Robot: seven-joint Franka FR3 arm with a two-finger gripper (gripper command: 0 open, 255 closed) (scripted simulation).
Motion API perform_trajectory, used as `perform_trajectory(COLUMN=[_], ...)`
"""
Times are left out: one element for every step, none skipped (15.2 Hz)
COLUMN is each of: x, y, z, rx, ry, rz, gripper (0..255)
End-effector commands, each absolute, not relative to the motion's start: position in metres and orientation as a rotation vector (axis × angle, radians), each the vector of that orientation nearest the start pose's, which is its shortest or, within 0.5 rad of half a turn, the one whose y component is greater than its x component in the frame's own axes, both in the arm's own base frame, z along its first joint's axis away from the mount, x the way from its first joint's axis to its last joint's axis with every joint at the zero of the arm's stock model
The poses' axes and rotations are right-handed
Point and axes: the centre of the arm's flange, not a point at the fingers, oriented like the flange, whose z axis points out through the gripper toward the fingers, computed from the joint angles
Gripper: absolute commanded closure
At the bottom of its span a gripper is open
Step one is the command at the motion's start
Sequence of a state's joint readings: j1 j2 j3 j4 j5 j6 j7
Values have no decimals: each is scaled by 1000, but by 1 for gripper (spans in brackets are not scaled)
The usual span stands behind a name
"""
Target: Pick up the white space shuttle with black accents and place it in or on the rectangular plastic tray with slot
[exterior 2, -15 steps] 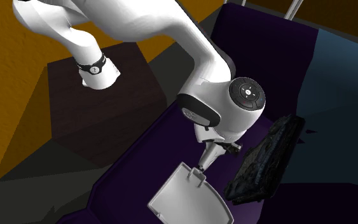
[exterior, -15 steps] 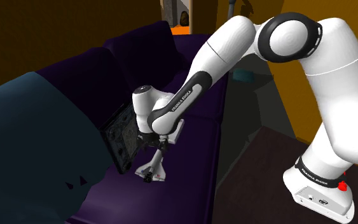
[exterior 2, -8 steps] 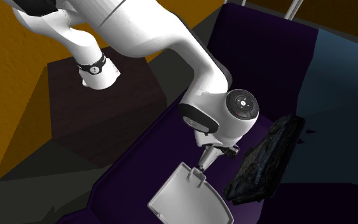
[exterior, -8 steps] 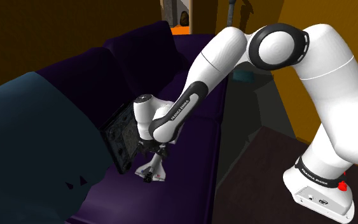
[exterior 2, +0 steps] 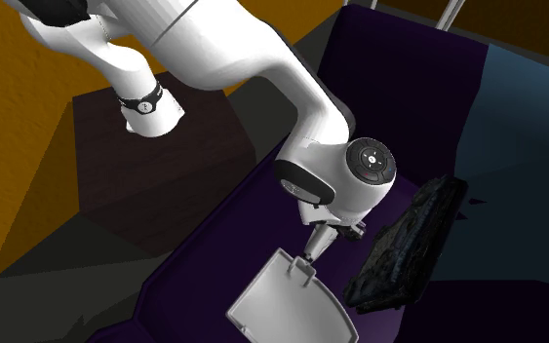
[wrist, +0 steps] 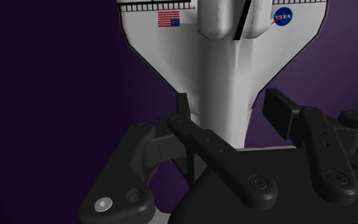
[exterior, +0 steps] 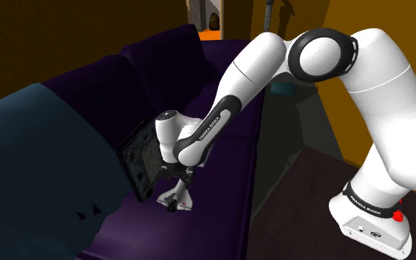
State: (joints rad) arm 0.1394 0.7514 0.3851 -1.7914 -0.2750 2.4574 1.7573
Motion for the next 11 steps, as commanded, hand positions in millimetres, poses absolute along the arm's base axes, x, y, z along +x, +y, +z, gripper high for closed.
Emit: perform_trajectory(x=[569,569,569,569,569,569,569,569,569,569,569], y=[312,312,312,312,312,312,312,312,312,312,312], z=[153,153,153,153,153,153,153,153,153,159,164], rx=[-2648,-2648,-2648,-2648,-2648,-2648,-2648,-2648,-2648,-2648,-2648], ry=[1639,1639,1639,1639,1639,1639,1639,1639,1639,1639,1639], rz=[137,137,137,137,137,137,137,137,137,137,137], gripper=[255,255,255,255,255,255,255,255,255,255,255])
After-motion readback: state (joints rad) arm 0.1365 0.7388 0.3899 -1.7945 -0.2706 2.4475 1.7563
